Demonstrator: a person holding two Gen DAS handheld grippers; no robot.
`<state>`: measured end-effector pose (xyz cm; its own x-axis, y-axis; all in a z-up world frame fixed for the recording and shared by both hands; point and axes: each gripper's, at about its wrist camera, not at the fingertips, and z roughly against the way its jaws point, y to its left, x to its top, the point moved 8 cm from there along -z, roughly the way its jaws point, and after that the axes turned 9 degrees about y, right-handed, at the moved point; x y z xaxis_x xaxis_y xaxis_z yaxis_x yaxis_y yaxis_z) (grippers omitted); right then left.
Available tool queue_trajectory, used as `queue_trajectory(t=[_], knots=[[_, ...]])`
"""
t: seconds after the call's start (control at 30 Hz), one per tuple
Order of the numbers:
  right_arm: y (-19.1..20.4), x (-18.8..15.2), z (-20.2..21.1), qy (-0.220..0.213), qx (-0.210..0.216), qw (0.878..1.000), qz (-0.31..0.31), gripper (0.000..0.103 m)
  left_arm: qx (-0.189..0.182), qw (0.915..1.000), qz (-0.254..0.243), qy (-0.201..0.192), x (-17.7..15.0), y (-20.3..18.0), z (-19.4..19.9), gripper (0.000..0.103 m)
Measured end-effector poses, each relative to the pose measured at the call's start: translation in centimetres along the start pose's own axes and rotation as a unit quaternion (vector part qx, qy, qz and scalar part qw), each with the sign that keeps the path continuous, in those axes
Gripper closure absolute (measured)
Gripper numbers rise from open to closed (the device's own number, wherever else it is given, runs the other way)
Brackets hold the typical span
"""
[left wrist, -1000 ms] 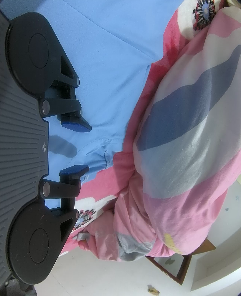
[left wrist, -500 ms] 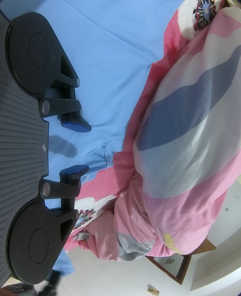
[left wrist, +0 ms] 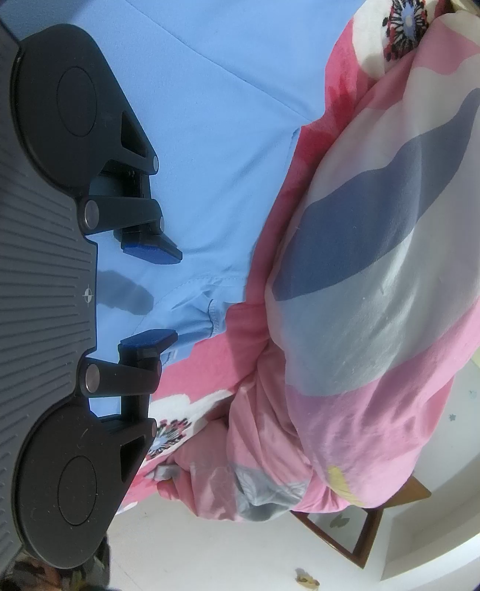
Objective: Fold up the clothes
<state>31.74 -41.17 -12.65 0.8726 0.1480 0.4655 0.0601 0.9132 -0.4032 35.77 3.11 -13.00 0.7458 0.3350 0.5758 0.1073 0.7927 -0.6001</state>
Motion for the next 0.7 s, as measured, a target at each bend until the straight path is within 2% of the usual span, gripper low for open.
queue_trajectory(t=[0.03, 0.1, 0.13, 0.23, 0.27, 0.37, 0.4, 0.5, 0.6, 0.7], knots=[[-0.3, -0.2, -0.9, 0.016, 0.003, 1.000, -0.014, 0.096, 0.000, 1.0000, 0.000, 0.000, 0.0, 0.0, 0.0, 0.064], [-2.0, -0.9, -1.3, 0.036, 0.006, 0.997, -0.070, 0.084, 0.000, 1.0000, 0.000, 0.000, 0.0, 0.0, 0.0, 0.064], [-2.8, -1.2, -1.5, 0.045, 0.008, 0.994, -0.098, 0.068, 0.000, 1.0000, 0.000, 0.000, 0.0, 0.0, 0.0, 0.064], [-6.3, -1.7, -0.7, 0.045, 0.029, 0.978, -0.203, 0.066, 0.000, 1.0000, 0.000, 0.000, -0.1, 0.0, 0.0, 0.064], [-6.9, -1.6, -0.1, 0.039, 0.031, 0.975, -0.215, 0.066, 0.000, 1.0000, 0.000, 0.000, -0.1, 0.0, 0.0, 0.064], [-6.0, 0.0, 3.2, -0.005, 0.030, 0.980, -0.198, 0.066, -0.001, 1.0000, 0.001, 0.000, -0.1, 0.0, 0.0, 0.064], [-5.0, 1.1, 4.0, -0.023, 0.045, 0.982, -0.183, 0.065, 0.000, 1.0000, 0.001, 0.000, -0.1, 0.0, 0.0, 0.064], [0.4, 4.2, 6.4, -0.058, 0.147, 0.979, -0.131, 0.065, 0.000, 1.0000, 0.001, 0.000, -0.1, 0.0, 0.0, 0.064], [5.5, 6.1, 6.1, -0.056, 0.217, 0.971, -0.080, 0.065, -0.001, 1.0000, 0.002, 0.000, -0.1, 0.0, 0.0, 0.064], [10.5, 7.7, 5.3, -0.051, 0.281, 0.958, -0.027, 0.065, -0.002, 1.0000, 0.003, 0.000, -0.1, 0.1, 0.0, 0.064]])
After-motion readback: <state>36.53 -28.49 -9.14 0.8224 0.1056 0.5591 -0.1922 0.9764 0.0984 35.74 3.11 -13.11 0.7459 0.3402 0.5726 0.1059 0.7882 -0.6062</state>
